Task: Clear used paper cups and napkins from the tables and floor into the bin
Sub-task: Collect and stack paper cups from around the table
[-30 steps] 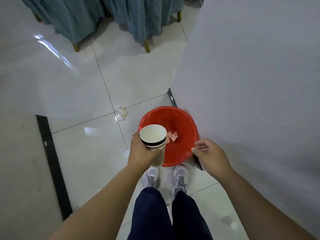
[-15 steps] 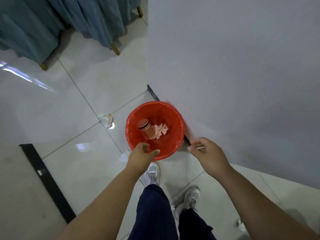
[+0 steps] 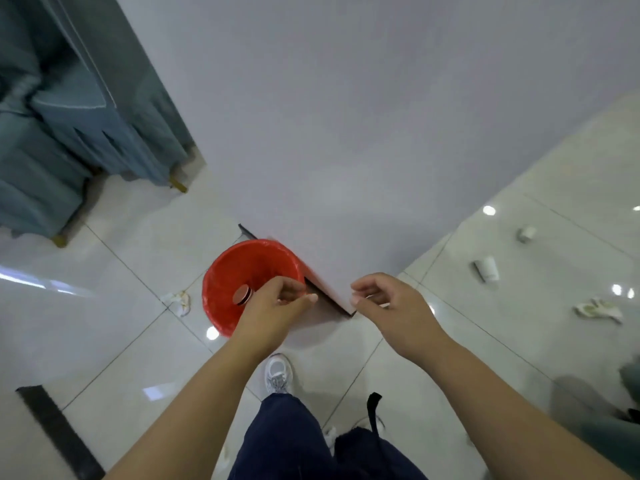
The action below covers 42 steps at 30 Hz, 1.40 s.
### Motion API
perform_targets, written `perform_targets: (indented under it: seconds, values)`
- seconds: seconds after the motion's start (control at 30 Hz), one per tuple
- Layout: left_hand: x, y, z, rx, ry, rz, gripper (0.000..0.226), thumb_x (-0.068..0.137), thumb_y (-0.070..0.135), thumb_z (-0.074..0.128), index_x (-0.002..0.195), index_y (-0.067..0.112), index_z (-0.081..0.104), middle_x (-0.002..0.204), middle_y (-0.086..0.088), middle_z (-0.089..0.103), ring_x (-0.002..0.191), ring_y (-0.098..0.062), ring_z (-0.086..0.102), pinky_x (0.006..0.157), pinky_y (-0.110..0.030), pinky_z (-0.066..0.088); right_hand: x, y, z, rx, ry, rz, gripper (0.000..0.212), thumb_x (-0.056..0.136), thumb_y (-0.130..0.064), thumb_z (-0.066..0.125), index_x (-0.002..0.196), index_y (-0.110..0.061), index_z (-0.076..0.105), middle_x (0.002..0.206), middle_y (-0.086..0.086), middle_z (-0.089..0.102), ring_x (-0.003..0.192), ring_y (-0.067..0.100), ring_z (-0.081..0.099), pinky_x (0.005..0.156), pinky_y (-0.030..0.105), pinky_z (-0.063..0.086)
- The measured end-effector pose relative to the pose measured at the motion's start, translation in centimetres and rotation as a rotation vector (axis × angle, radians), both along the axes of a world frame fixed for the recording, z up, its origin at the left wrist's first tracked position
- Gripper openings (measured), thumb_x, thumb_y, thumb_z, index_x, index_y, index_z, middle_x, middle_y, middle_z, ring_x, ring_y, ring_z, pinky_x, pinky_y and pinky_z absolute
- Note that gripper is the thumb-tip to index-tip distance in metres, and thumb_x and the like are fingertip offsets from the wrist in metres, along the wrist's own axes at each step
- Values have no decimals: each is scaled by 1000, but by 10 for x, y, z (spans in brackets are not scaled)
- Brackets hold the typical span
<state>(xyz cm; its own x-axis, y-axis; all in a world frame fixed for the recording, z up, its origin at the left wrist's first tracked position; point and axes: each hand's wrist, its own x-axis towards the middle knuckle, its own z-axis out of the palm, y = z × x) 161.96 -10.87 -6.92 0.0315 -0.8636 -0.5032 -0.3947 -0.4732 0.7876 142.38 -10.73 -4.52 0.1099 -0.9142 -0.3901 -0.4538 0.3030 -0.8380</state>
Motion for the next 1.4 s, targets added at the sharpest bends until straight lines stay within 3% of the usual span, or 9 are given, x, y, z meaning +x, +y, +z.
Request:
perform_targets:
  seconds: [0.2,0.27,0.37,0.7,0.87,1.03,1.2,1.33,1.4]
  values:
    - [-124,31,47,-110,62,-259,19,85,27,68,102,22,63,94,5,65,80,-2,60,59,-4,44,-124,67,29,-93,-6,-232,10,85,-25,67,85,-35,64,87,-13,65,76,-4,58,65,5,43]
    - [-168,36,59,-128,110,-323,15,84,25,68,98,21,64,93,3,65,80,-10,62,58,-9,47,-164,88,36,-121,-17,-338,9,85,-24,67,84,-33,64,85,-13,65,72,-5,57,64,5,43]
    - [-229,39,73,-163,137,-429,11,81,25,71,90,26,64,89,6,67,85,-16,65,71,-26,51,-217,118,44,-156,-22,-507,8,85,-24,68,84,-31,65,83,-14,64,68,-7,55,62,5,41]
    - [-411,27,97,-166,219,-809,13,80,28,73,91,28,67,92,6,69,91,-18,66,87,-38,53,-358,195,61,-214,73,-1003,6,87,-27,65,92,-30,64,89,-11,66,86,9,62,78,24,54]
    - [-512,16,104,-174,286,-1005,25,67,39,74,88,28,68,88,5,71,87,-18,67,82,-37,53,-421,216,67,-227,126,-1224,6,86,-27,65,92,-29,66,87,-10,67,82,7,62,75,20,52]
    - [-612,11,117,-213,321,-1235,12,82,27,70,92,25,65,91,2,69,89,-19,66,81,-36,54,-472,235,79,-254,159,-1466,4,86,-27,66,88,-30,66,87,-7,67,80,9,62,67,19,51]
    - [-698,21,130,-242,373,-1426,12,83,28,68,94,24,64,92,3,68,88,-16,65,74,-28,52,-514,255,83,-309,205,-1718,9,84,-21,69,81,-29,66,73,-13,66,64,-4,57,66,19,45]
    - [-750,46,129,-217,390,-1542,12,84,29,67,94,24,64,92,4,68,87,-13,65,72,-23,51,-543,280,79,-311,209,-1888,11,83,-19,70,77,-27,67,69,-13,67,65,2,58,64,19,46]
    - [-775,62,126,-201,382,-1606,12,84,30,67,94,24,63,91,4,68,87,-11,65,68,-18,51,-560,296,76,-305,220,-1958,11,82,-19,71,77,-27,67,70,-11,68,68,9,61,67,27,50]
